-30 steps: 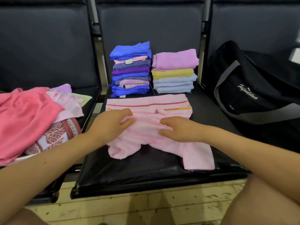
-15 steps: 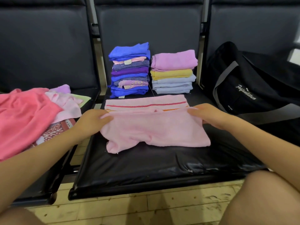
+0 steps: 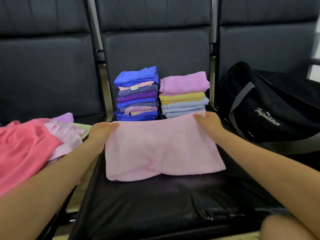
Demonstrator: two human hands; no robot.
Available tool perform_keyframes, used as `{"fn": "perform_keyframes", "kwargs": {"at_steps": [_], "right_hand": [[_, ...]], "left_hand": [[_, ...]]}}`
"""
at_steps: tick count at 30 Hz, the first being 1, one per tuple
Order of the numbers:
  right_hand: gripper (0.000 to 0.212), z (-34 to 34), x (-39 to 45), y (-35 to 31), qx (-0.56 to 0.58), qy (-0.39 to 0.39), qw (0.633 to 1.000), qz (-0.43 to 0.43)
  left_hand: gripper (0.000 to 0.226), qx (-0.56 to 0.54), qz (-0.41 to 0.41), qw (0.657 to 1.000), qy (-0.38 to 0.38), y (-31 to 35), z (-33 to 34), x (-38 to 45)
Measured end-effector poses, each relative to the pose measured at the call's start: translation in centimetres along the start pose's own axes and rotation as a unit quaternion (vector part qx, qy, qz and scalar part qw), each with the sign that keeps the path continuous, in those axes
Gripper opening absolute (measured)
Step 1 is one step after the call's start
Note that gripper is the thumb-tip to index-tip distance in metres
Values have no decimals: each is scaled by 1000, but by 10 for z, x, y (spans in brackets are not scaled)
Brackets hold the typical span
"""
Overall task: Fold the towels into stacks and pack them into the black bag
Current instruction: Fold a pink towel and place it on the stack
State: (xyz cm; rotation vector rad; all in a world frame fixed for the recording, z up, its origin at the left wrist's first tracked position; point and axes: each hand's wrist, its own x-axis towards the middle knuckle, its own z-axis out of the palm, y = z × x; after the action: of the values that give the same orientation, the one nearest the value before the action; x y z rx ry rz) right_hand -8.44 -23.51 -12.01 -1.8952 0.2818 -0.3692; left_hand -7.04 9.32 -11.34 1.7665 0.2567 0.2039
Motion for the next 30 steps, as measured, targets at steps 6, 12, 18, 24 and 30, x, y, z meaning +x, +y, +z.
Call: {"fn": "perform_keyframes", "kwargs": {"at_steps": [6,12,18,24,30], "right_hand": [[40,17,44,18,-172,21,984,-48],[21,37,59,48,-364,17,926,-94],[35,33,58,53,-421,11,896,-142],[33,5,33,48,-482,-76,861,-145],[17,-31,16,-58,-81,30,986,-142]], "left_hand": [[20,276,96,956,38,-22,16,45],[21,435,218,873,42,-45,24,63],[34,485,210,849,-14,-43,19,60],[28,487,194,849,-68,-33,8,32],[24,131,169,977,20,53,-4,-5]]}}
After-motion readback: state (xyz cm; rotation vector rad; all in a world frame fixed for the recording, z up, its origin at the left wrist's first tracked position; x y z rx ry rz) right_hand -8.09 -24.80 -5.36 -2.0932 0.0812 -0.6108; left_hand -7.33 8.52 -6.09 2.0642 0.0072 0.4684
